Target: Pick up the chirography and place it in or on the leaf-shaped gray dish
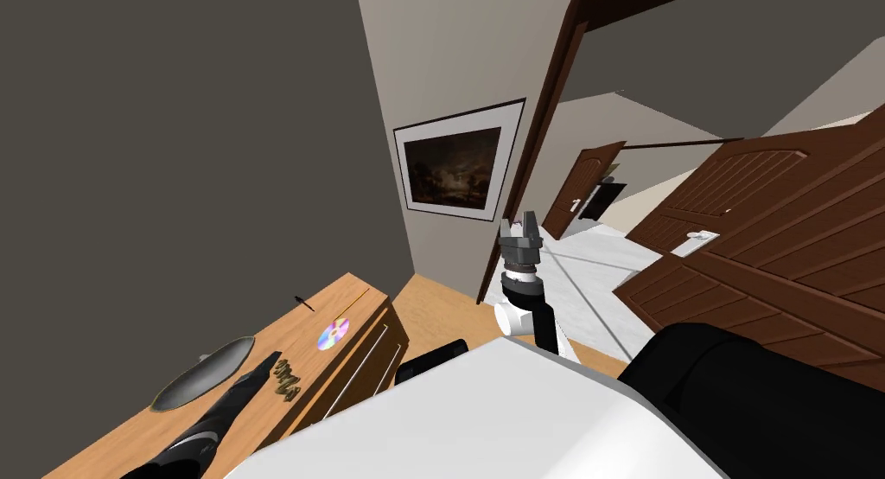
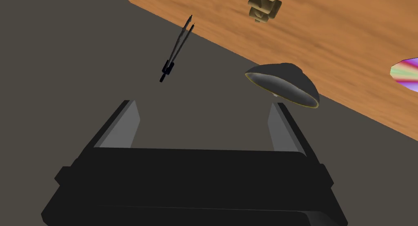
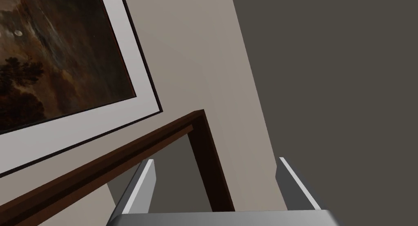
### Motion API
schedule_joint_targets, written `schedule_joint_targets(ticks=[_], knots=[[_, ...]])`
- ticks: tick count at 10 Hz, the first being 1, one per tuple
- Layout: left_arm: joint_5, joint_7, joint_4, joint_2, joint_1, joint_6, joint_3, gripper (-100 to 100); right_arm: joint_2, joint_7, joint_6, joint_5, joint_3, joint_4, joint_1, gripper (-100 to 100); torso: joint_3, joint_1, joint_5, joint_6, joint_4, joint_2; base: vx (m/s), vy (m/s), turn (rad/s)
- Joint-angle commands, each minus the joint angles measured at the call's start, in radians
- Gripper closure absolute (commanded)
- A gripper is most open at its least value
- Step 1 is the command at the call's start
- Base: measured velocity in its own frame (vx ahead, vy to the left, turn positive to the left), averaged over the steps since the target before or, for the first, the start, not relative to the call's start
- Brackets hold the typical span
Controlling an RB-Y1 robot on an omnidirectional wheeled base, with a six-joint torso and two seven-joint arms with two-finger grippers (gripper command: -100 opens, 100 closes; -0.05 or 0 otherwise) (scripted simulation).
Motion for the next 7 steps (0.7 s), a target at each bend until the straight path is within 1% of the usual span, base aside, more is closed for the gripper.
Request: schedule_joint_targets(ticks=[1,2,3,4,5,6,7], knots=[[0.015,-0.008,0.008,0.012,0.012,0.033,0.008,-100,0.000,0.000,0.000,0.000,0.000,0.000,0.000,0,0.000,0.000,0.000,0.000,0.000,0.000,0.039,-0.011,-0.095],[0.031,-0.025,0.030,0.022,0.025,0.069,0.016,-100,0.000,0.000,0.000,0.000,0.000,0.000,0.000,0,0.000,0.000,0.000,-0.001,0.000,0.000,0.052,-0.015,-0.192],[0.031,-0.025,0.030,0.022,0.025,0.078,0.016,-100,0.000,0.000,0.000,0.000,0.000,0.000,0.000,0,0.000,0.000,0.000,0.000,0.000,0.000,0.043,-0.007,-0.094],[0.047,-0.040,0.051,0.031,0.038,0.117,0.024,-100,0.000,0.000,0.000,0.000,0.000,0.000,0.000,0,0.000,0.001,0.000,-0.001,0.000,0.000,0.044,-0.009,-0.142],[0.062,-0.055,0.071,0.041,0.051,0.145,0.031,-100,0.000,0.000,0.000,0.000,0.000,0.000,0.000,0,0.000,0.001,0.000,0.000,0.000,0.000,0.075,-0.019,-0.318],[0.062,-0.055,0.071,0.041,0.051,0.164,0.031,-100,0.000,0.000,0.000,0.000,0.000,0.000,0.000,0,-0.001,0.000,0.000,0.000,0.000,-0.002,0.051,-0.008,-0.102],[0.076,-0.068,0.089,0.051,0.064,0.197,0.037,-100,0.000,0.000,0.000,0.000,0.000,0.000,0.000,0,0.000,0.000,0.000,-0.001,0.000,-0.001,0.036,-0.014,-0.149]])
